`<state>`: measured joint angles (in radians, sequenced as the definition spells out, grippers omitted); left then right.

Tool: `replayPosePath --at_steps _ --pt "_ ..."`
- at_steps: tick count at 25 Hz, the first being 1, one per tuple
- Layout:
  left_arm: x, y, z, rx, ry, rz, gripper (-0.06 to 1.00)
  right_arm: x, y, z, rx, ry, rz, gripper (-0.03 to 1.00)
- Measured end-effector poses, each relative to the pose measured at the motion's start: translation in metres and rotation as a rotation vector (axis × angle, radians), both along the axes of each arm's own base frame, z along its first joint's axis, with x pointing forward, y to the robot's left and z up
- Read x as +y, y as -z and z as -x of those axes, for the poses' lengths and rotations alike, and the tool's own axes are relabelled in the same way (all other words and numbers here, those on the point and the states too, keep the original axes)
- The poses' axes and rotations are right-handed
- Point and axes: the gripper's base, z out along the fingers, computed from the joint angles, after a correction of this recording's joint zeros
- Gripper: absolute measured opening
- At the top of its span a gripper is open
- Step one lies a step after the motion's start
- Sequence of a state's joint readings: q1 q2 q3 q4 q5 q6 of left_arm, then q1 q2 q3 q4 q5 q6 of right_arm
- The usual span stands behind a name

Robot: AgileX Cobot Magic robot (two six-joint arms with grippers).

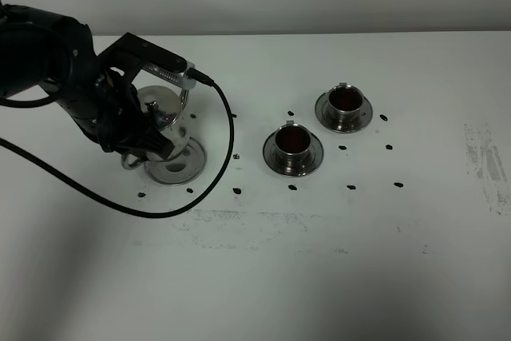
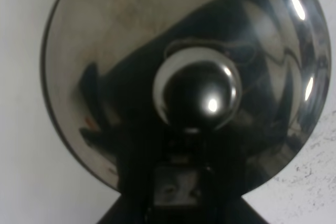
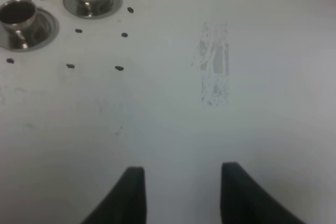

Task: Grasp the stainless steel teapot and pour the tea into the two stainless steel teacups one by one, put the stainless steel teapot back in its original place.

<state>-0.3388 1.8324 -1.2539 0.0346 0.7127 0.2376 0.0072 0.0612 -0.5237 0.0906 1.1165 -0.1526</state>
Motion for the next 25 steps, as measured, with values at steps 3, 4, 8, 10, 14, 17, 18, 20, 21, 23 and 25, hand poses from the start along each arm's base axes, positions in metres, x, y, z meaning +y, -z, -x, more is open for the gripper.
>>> replayPosePath --at_steps 3,4,8,10,14,17,18,20,21,23,25 --pt "-0.002 0.010 -0.002 0.022 -0.005 0.003 0.18 0.000 0.000 0.000 0.000 0.000 0.000 0.33" --pt "-0.002 0.012 -0.003 0.027 -0.006 0.003 0.18 0.000 0.000 0.000 0.000 0.000 0.000 0.33" --pt "-0.003 0.021 -0.005 0.041 -0.007 0.000 0.18 0.000 0.000 0.000 0.000 0.000 0.000 0.33" --pt "-0.003 0.025 -0.005 0.049 -0.007 -0.003 0.18 0.000 0.000 0.000 0.000 0.000 0.000 0.33" --pt "-0.004 0.029 -0.006 0.056 -0.008 -0.002 0.18 0.000 0.000 0.000 0.000 0.000 0.000 0.33" --pt "-0.005 0.029 -0.007 0.051 -0.006 -0.001 0.18 0.000 0.000 0.000 0.000 0.000 0.000 0.33" --pt "-0.006 0.029 -0.007 0.049 -0.004 0.000 0.18 0.000 0.000 0.000 0.000 0.000 0.000 0.33" --pt "-0.007 0.029 -0.007 0.042 -0.001 0.003 0.18 0.000 0.000 0.000 0.000 0.000 0.000 0.33" --pt "-0.008 0.029 -0.007 0.038 0.001 0.004 0.18 0.000 0.000 0.000 0.000 0.000 0.000 0.33" --pt "-0.008 0.029 -0.007 0.034 0.001 0.008 0.18 0.000 0.000 0.000 0.000 0.000 0.000 0.33" --pt "-0.008 0.029 -0.007 0.034 0.001 0.008 0.18 0.000 0.000 0.000 0.000 0.000 0.000 0.33"
